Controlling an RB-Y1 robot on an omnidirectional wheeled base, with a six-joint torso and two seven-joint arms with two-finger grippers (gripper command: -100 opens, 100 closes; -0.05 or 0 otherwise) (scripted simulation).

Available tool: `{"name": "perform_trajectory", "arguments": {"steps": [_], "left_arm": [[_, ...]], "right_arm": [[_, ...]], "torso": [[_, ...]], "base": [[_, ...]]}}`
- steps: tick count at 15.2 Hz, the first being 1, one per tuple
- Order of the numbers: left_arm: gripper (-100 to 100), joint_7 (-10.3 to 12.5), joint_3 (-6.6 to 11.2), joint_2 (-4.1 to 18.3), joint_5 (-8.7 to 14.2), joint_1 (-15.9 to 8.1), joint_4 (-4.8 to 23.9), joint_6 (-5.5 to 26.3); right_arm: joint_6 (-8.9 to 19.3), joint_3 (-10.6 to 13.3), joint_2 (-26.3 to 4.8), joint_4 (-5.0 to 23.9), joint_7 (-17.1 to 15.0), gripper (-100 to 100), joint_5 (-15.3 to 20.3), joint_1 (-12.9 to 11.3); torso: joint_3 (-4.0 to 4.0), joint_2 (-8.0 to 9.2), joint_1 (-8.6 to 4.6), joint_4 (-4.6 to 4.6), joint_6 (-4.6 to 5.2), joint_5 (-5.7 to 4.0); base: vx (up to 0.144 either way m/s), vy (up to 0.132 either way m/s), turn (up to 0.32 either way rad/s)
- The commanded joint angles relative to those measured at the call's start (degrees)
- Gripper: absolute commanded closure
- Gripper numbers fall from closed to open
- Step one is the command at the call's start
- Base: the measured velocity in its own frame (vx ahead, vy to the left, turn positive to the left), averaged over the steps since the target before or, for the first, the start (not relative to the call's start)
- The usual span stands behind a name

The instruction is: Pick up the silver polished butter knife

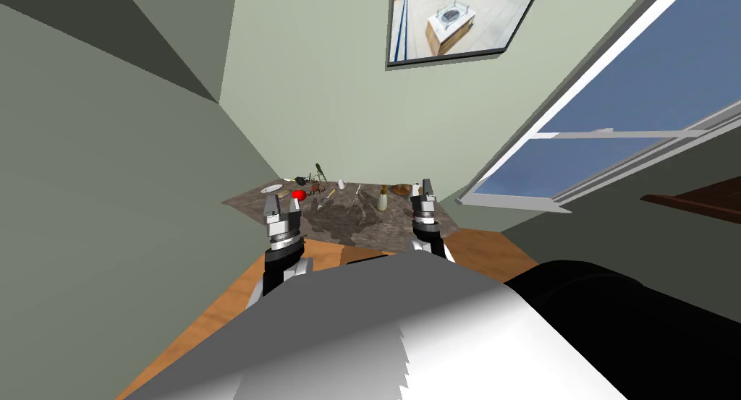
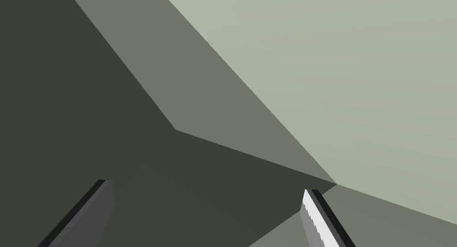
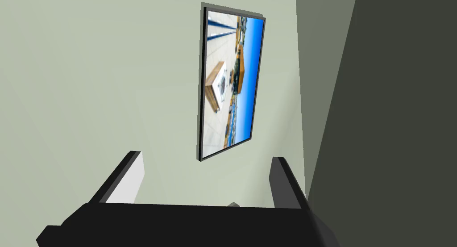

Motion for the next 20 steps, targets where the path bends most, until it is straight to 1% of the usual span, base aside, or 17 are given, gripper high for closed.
{"name": "perform_trajectory", "arguments": {"steps": [1, 2, 3, 5, 6, 7, 8, 9, 10, 11, 12, 13, 14, 15, 18, 19, 20], "left_arm": [[-100, 0.05, -0.22, 2.12, 0.05, -0.24, 0.47, 0.26], [-100, 0.11, -0.46, 3.64, 0.1, -0.49, 0.94, 0.53], [-100, 0.11, -0.46, 3.75, 0.1, -0.49, 0.94, 0.53], [-100, 0.27, -1.15, 6.97, 0.26, -1.21, 2.33, 1.31], [-100, 0.27, -1.15, 7.54, 0.26, -1.21, 2.33, 1.31], [-100, 0.38, -1.61, 9.38, 0.35, -1.68, 3.23, 1.81], [-100, 0.38, -1.61, 9.63, 0.35, -1.68, 3.23, 1.81], [-100, 0.51, -2.15, 11.6, 0.47, -2.22, 4.26, 2.39], [-100, 0.51, -2.15, 11.84, 0.47, -2.22, 4.26, 2.39], [-100, 0.65, -2.75, 13.87, 0.59, -2.81, 5.4, 3.04], [-100, 0.65, -2.75, 14.15, 0.59, -2.81, 5.4, 3.04], [-100, 0.81, -3.42, 16.12, 0.73, -3.45, 6.65, 3.74], [-100, 0.81, -3.42, 16.55, 0.73, -3.45, 6.65, 3.74], [-100, 0.98, -4.15, 18.39, 0.87, -4.15, 8.01, 4.51], [-100, 1.17, -4.95, 21.6, 1.03, -4.88, 9.46, 5.32], [-100, 1.37, -5.8, 23.04, 1.19, -5.66, 11.0, 6.19], [-100, 1.37, -5.8, 24.22, 1.19, -5.66, 11.0, 6.19]], "right_arm": [[0.0, 0.0, 0.0, 0.0, 0.0, 0, 0.0, 0.0], [0.0, 0.0, 0.0, 0.0, 0.0, 0, 0.0, 0.0], [0.0, 0.0, 0.0, 0.0, 0.0, 0, 0.0, 0.0], [0.0, 0.0, 0.0, 0.0, 0.0, 0, 0.0, 0.0], [0.0, 0.0, 0.0, 0.0, 0.0, 0, 0.0, 0.0], [0.0, 0.0, 0.0, 0.0, 0.0, 0, 0.0, 0.0], [0.0, 0.0, 0.0, 0.0, 0.0, 0, 0.0, 0.0], [0.0, 0.0, 0.0, 0.0, 0.0, 0, 0.0, 0.0], [0.0, 0.0, 0.0, 0.0, 0.0, 0, 0.0, 0.0], [0.0, 0.0, 0.0, 0.0, 0.0, 0, 0.0, 0.0], [0.0, 0.0, 0.0, 0.0, 0.0, 0, 0.0, 0.0], [0.0, 0.0, 0.0, 0.0, 0.0, 0, 0.0, 0.0], [0.0, 0.0, 0.0, 0.0, 0.0, 0, 0.0, 0.0], [0.0, 0.0, 0.0, 0.0, 0.0, 0, 0.0, 0.0], [0.0, 0.0, 0.0, 0.0, 0.0, 0, 0.0, 0.0], [0.0, 0.0, 0.0, 0.0, 0.0, 0, 0.0, 0.0], [0.0, 0.0, 0.0, 0.0, 0.0, 0, 0.0, 0.0]], "torso": [[0.0, 0.0, 0.0, 0.0, 0.0, 0.0], [0.0, 0.0, 0.01, 0.0, 0.01, 0.0], [-0.01, -0.01, 0.02, 0.0, 0.01, 0.0], [-0.01, -0.01, 0.02, 0.0, 0.01, 0.01], [-0.01, -0.02, 0.02, -0.01, 0.02, 0.0], [-0.01, -0.02, 0.02, -0.01, 0.01, 0.0], [-0.02, -0.03, 0.01, -0.01, 0.02, 0.0], [-0.02, -0.03, 0.01, -0.01, 0.01, 0.0], [-0.02, -0.03, 0.01, -0.01, 0.01, 0.0], [-0.02, -0.02, 0.0, -0.01, 0.01, 0.0], [-0.02, -0.03, 0.0, -0.01, 0.02, 0.0], [-0.02, -0.03, -0.01, -0.01, 0.01, 0.0], [-0.02, -0.03, -0.01, -0.01, 0.02, 0.0], [-0.02, -0.03, -0.01, -0.01, 0.02, 0.0], [-0.02, -0.04, -0.03, -0.01, 0.02, 0.0], [-0.02, -0.04, -0.03, -0.01, 0.01, -0.01], [-0.03, -0.04, -0.04, -0.01, 0.03, -0.01]], "base": [[0.001, -0.001, -0.029], [0.002, -0.002, -0.059], [0.003, 0.0, -0.042], [0.004, -0.001, -0.056], [0.004, -0.002, -0.06], [0.004, -0.003, -0.075], [0.004, -0.003, -0.06], [0.004, -0.005, -0.069], [0.003, -0.005, -0.056], [0.004, -0.008, -0.094], [0.004, -0.007, -0.082], [0.003, -0.009, -0.085], [0.003, -0.008, -0.075], [0.004, -0.01, -0.11], [0.004, -0.012, -0.093], [0.005, -0.018, -0.12], [0.005, -0.017, -0.11]]}}
